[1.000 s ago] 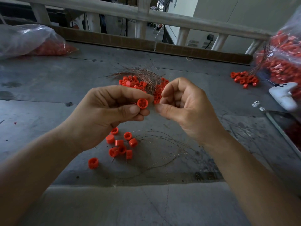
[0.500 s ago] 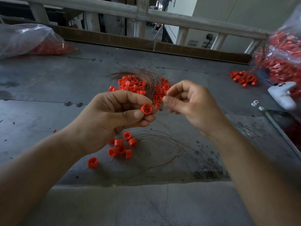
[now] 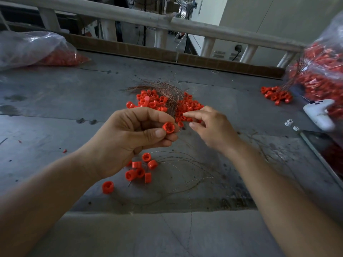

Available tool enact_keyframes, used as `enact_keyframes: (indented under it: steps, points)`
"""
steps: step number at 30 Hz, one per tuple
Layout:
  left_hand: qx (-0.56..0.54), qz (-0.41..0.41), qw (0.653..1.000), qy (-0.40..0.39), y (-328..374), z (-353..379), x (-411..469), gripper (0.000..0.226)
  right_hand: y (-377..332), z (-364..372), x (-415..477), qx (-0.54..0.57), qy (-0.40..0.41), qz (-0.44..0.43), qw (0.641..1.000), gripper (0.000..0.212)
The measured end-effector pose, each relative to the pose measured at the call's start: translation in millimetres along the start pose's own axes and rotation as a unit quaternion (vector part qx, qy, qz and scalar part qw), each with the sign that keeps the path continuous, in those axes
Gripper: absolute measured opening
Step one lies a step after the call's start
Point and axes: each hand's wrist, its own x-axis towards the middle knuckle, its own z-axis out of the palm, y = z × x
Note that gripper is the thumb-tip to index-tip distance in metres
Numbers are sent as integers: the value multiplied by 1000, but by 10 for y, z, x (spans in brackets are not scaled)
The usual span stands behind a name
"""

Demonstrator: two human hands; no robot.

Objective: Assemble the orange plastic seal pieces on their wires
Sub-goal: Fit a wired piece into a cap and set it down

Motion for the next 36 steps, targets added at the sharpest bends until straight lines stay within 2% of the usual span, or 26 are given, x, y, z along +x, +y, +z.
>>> enact_keyframes:
  steps: [4, 11, 13, 16, 18, 20, 25, 31, 36]
  points:
    - [2, -2, 1000, 2, -2, -3, 8, 22, -64, 82, 7, -22, -33, -36, 999, 32]
    - [15, -2, 1000, 2, 7, 3, 2, 22, -57, 88, 10, 10, -21, -18, 1000, 15]
    - [26, -2, 1000, -1, 4, 3, 0, 20, -68, 27, 0, 81, -1, 11, 997, 9]
    - [43, -4, 999, 12, -6, -1, 9, 20, -135, -116, -60, 265, 11, 46, 963, 18]
    - [56, -6, 998, 28, -14, -2, 17, 24, -232, -184, -131, 363, -4, 28, 931, 22]
    - [66, -6, 997, 37, -17, 6, 22, 25, -345, -209, -193, 412, -22, -1, 911, 22]
    - [83, -1, 995, 46, -4, 8, 15, 27, -541, -193, -277, 426, -30, -48, 903, 19]
    - [69, -11, 996, 61, -10, -5, 20, 20, -544, -217, -285, 409, -10, -54, 911, 26]
    - [73, -13, 995, 65, -1, 11, 27, 19, -547, -213, -296, 408, -2, -51, 912, 17]
